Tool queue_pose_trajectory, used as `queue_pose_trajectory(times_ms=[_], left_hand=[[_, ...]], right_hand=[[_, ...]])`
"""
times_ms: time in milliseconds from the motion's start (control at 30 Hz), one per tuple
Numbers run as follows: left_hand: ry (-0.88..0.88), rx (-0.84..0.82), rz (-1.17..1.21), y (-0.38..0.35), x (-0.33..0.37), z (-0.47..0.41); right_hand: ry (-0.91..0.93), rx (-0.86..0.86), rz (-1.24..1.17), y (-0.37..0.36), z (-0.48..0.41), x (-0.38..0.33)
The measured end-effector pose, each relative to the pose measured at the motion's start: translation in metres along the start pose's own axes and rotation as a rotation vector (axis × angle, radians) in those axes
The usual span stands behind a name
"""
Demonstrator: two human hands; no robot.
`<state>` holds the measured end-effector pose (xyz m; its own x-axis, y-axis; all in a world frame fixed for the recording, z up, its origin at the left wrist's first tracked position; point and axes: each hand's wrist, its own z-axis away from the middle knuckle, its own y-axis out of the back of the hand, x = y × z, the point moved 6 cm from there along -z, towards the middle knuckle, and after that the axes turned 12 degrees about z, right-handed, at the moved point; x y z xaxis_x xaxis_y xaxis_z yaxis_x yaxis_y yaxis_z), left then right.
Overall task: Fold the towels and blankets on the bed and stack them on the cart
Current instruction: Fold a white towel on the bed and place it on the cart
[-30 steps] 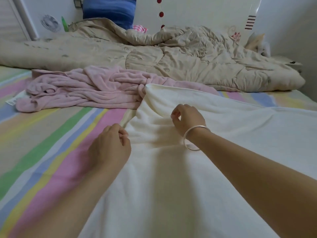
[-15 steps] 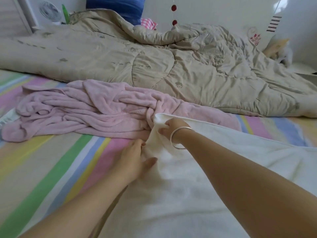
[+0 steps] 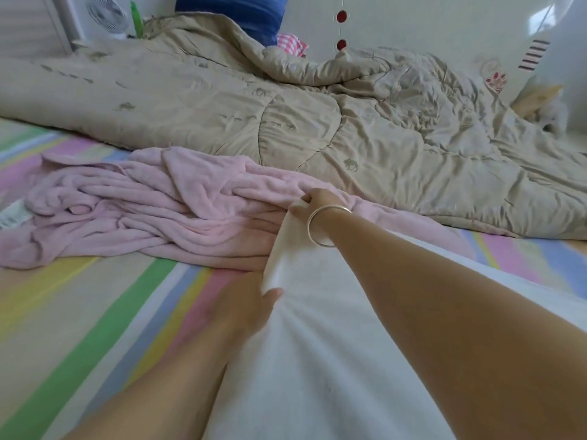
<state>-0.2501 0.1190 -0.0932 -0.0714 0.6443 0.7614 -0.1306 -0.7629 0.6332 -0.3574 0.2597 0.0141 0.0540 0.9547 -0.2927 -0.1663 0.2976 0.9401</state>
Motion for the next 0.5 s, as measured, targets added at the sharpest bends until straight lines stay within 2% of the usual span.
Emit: queue_pose_trajectory(times_ms=[100, 200, 333, 433, 500], left_hand=[[-0.044, 0.006, 0.105, -0.008, -0.005, -0.002], [0.047, 0.060, -0.106, -0.009, 0.009, -0.006], [0.060, 0.212, -0.410, 0.001, 0.059, -0.002], [-0.216, 0.470, -0.626, 0.007, 0.102, 0.000], [-0.508, 0.513, -0.616, 0.003, 0.135, -0.004]], right_hand=[[0.082, 0.134, 0.012, -0.010, 0.012, 0.007], [0.147, 0.184, 0.042, 0.001, 0.029, 0.022], [0.088, 0.126, 0.171, 0.014, 0.039, 0.069], [0.090, 0.096, 0.232, 0.018, 0.055, 0.107], [0.054, 0.056, 0.219, 0.023, 0.067, 0.137]])
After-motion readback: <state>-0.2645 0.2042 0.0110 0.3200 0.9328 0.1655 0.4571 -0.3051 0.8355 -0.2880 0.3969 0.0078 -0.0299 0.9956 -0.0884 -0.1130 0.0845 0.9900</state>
